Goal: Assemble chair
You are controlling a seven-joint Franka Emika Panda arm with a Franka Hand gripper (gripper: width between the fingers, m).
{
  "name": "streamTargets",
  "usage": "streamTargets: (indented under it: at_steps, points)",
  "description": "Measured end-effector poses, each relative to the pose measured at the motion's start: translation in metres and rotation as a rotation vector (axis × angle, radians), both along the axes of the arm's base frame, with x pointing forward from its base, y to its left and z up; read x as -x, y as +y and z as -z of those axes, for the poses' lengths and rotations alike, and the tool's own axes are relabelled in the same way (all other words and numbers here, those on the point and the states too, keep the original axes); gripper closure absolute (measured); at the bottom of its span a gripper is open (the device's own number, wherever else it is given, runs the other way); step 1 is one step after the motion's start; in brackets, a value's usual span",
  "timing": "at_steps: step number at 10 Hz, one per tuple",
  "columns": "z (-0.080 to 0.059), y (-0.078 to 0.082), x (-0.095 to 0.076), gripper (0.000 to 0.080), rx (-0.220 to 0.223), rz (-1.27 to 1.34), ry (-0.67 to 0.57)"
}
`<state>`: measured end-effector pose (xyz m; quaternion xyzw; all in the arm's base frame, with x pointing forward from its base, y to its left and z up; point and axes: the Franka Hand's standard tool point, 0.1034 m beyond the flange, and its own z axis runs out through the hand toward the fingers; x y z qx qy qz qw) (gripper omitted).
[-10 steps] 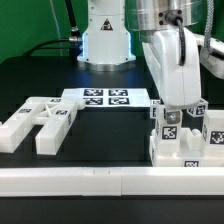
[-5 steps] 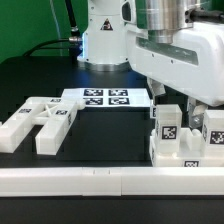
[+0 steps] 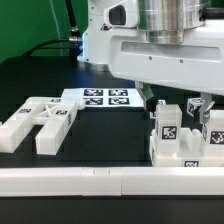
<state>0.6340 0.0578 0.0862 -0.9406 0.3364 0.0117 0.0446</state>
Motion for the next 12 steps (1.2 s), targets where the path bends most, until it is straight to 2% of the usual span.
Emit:
streamTargets:
  at_steps: [3,6,8,10,11,12]
  points:
    - [-0.0005,-0.0032,-0.0002,0.015,0.051,-0.358,-0.02]
    - [-0.0003,-0.0062,-0.0003,0.0151,0.06,-0.634,-0.036]
    - [0.0009,-0.0086,-0.0003,0.0151,0.06,-0.694,-0.04]
    - [0.0009,-0.0085,-0.0003,0.0434,0.06,-0.694,-0.04]
    - [0.0008,-0.0084,-0.0003,0.0511,0.06,-0.694,-0.04]
    - [0.0008,-0.0083,-0.0003,0.0511,0.06,-0.689,-0.04]
